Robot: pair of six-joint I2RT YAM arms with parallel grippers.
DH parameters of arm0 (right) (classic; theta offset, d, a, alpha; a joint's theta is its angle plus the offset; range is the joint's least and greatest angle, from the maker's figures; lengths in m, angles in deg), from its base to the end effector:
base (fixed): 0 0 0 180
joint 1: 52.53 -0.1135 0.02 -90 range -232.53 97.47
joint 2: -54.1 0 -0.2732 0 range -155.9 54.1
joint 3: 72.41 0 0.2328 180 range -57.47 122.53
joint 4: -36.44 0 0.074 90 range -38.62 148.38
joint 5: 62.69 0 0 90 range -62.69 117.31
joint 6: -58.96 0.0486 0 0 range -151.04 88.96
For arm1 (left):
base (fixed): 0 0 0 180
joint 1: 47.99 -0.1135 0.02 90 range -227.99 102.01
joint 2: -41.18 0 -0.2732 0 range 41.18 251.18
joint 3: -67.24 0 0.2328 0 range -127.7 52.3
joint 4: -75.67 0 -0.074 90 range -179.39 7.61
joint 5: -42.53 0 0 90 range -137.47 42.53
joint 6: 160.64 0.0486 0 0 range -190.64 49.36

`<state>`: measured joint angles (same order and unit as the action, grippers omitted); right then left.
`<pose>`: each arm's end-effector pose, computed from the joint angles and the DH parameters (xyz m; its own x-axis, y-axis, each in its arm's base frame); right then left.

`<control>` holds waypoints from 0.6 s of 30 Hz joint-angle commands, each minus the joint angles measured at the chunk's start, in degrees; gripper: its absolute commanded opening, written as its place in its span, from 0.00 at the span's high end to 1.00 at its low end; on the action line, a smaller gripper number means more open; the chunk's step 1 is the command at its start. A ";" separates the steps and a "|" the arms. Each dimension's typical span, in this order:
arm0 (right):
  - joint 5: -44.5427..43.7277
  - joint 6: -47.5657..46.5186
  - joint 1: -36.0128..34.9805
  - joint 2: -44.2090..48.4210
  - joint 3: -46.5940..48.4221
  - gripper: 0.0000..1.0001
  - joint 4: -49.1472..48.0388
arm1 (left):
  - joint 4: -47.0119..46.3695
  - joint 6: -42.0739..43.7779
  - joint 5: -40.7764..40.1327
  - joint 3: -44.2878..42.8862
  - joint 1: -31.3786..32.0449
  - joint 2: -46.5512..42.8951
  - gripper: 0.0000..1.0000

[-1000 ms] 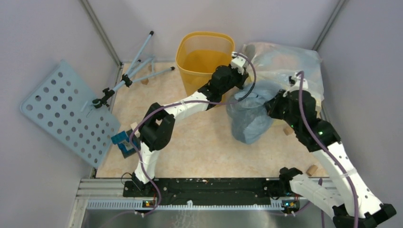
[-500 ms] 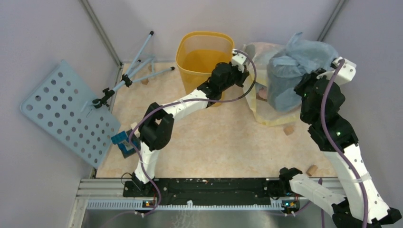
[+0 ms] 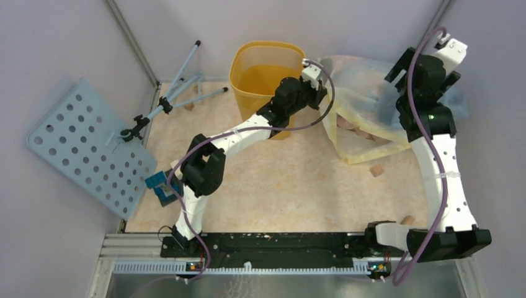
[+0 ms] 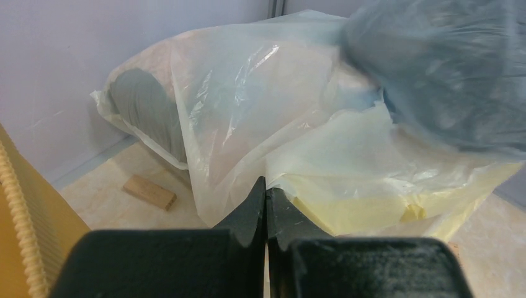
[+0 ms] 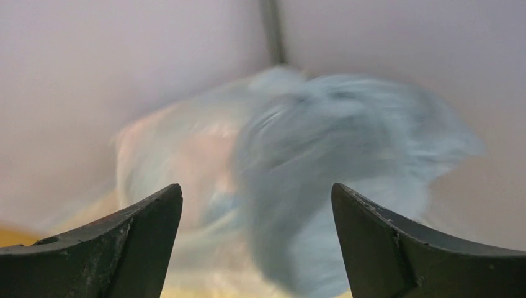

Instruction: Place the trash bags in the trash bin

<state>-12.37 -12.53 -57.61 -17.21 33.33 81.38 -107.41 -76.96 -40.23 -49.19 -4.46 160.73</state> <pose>0.2358 -0.0102 0.4836 0.0046 0.2457 -0.9693 0.5860 0.7848 0.2017 0.3651 -0.3553 0.3384 -0.0858 -0.0691 -0.9939 0.7699 0.6286 -0.1102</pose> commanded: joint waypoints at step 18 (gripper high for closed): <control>34.80 3.64 -8.12 17.39 -36.30 0.50 -3.09 | 0.18 -2.14 2.84 -3.73 -0.29 -0.28 1.00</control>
<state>25.75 -11.27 -65.61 -1.08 1.14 86.36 -105.71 -78.23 -38.28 -51.53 -4.46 160.80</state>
